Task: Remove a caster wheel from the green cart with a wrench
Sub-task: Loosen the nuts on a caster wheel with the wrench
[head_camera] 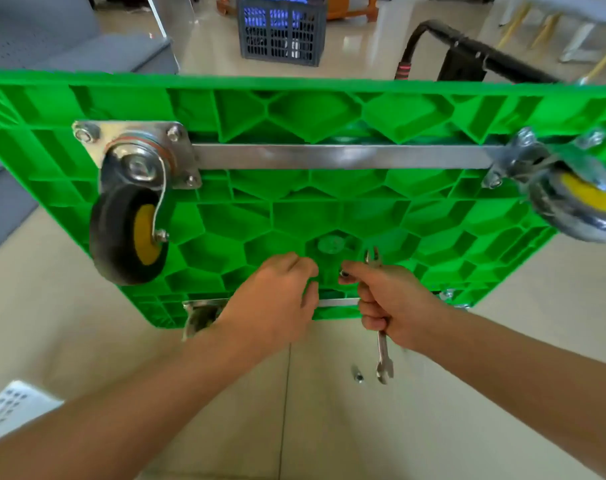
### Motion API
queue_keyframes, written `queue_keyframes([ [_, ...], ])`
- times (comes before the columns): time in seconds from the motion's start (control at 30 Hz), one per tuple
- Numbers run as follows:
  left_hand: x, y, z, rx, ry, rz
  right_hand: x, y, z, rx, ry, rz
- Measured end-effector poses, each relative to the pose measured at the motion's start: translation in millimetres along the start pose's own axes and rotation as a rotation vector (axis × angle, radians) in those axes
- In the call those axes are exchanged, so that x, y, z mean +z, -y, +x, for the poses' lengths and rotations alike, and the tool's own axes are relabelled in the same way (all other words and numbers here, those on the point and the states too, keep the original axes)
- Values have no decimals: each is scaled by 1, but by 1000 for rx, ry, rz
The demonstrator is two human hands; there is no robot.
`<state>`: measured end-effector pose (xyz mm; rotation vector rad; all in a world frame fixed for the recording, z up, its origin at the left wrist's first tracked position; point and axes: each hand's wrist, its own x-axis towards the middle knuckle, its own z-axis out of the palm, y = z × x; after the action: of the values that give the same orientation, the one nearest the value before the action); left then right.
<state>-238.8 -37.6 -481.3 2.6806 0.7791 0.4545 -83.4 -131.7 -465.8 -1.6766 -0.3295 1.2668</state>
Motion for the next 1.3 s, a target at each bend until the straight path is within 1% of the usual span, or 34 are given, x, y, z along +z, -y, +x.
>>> queue_keyframes([
  [0.1,39,0,-9,-15,184,4,-22,-42,28,84,-27,-169],
  [0.17,66,-2,-14,-31,301,52,-35,-72,50,165,-64,-297],
  [0.3,118,2,-23,2,464,132,-55,-114,79,416,5,-532],
  [0.37,140,6,-25,15,534,126,-63,-131,87,440,0,-628],
  [0.43,161,8,-25,30,588,134,-72,-146,95,437,-31,-704],
  [0.5,172,8,-26,62,617,149,-72,-154,98,455,-4,-742],
  [0.6,185,8,-24,99,632,152,-75,-156,106,467,27,-788],
  [0.73,189,10,-23,104,632,159,-74,-151,108,493,51,-827],
  [0.83,184,10,-22,79,635,139,-77,-147,106,472,9,-779],
  [0.97,158,4,-24,49,579,94,-64,-122,89,384,-60,-665],
  [1.07,122,-3,-25,-8,553,24,-41,-89,60,295,-27,-585],
  [1.13,95,-6,-25,-102,556,-110,-22,-62,35,176,18,-490],
  [1.2,60,-9,-26,-217,536,-305,-1,-27,8,59,63,-404],
  [1.3,4,-17,-36,-377,488,-758,31,23,-32,-88,178,-337],
])
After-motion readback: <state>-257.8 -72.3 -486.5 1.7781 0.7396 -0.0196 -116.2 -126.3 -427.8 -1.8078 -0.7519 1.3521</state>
